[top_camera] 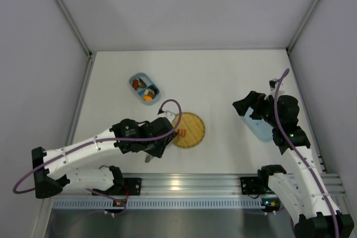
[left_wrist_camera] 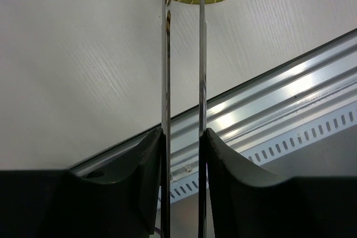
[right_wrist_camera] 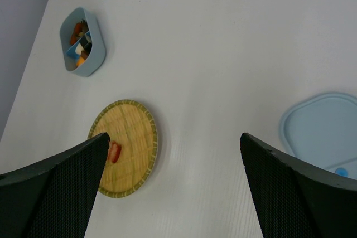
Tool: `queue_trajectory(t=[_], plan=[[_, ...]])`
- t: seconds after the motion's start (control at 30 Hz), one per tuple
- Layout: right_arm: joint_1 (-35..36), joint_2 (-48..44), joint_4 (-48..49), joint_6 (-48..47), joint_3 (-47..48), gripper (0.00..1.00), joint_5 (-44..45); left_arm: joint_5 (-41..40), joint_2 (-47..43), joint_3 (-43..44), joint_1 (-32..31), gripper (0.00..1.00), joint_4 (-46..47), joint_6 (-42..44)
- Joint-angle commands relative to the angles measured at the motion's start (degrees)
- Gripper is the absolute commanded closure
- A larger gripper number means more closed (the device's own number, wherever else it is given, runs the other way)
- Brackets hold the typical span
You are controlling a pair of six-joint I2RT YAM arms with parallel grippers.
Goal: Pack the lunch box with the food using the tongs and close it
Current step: Pick up the fake food from the plate, then place the fake food in the packing box.
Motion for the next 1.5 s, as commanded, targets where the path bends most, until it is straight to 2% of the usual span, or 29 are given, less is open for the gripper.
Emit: queue_trajectory(t=[0.0,0.4,0.77,0.97,1.1,1.13,1.23,1.33,1.4,1.47], plan=[[-0.89,-1.11,0.72,-0.3,-0.39,0.01,0.39,-1.31,0.24,-0.24,-0.38,0.61,1.1,-0.82],[-0.97,-1.11,0.28,-0.48,0.13,0.01,0.57,-2.54,0.15,1.69,-0.47,0.72,-0.65,-1.17],[-0.89,-0.85,0.19,-0.65,0.75,0.01,0.57,-4.3,-1.43,7.14,-0.47,0.73,-4.34,-0.99],[-0.97,-0.59,0.45,-0.83,1.01,0.01,0.31,-11.23,-2.05,9.6,-0.47,0.72,-5.4,-1.96],[-0.97,-0.32,0.89,-0.66,1.01,0.0,-0.05,-18.88,0.06,13.64,0.4,0.68,-6.63,-2.14],[-0.89,-0.15,0.98,-0.65,0.84,0.01,-0.22,-21.07,0.5,14.43,1.37,0.68,-6.37,-1.27],[-0.89,0.03,1.59,-0.39,0.66,0.0,-0.66,-19.17,1.12,15.67,9.17,0.68,-1.13,4.16],[-0.98,0.2,2.04,-0.22,0.49,0.0,-1.01,-10.49,1.38,14.53,19.98,0.68,5.9,9.8],[-0.97,0.2,2.21,-0.21,0.31,0.01,-1.01,-8.36,2.69,14.0,26.73,0.68,9.0,11.56],[-0.89,0.47,2.39,-0.13,0.22,0.01,-1.28,-4.42,3.92,13.56,30.8,0.68,13.46,13.24]])
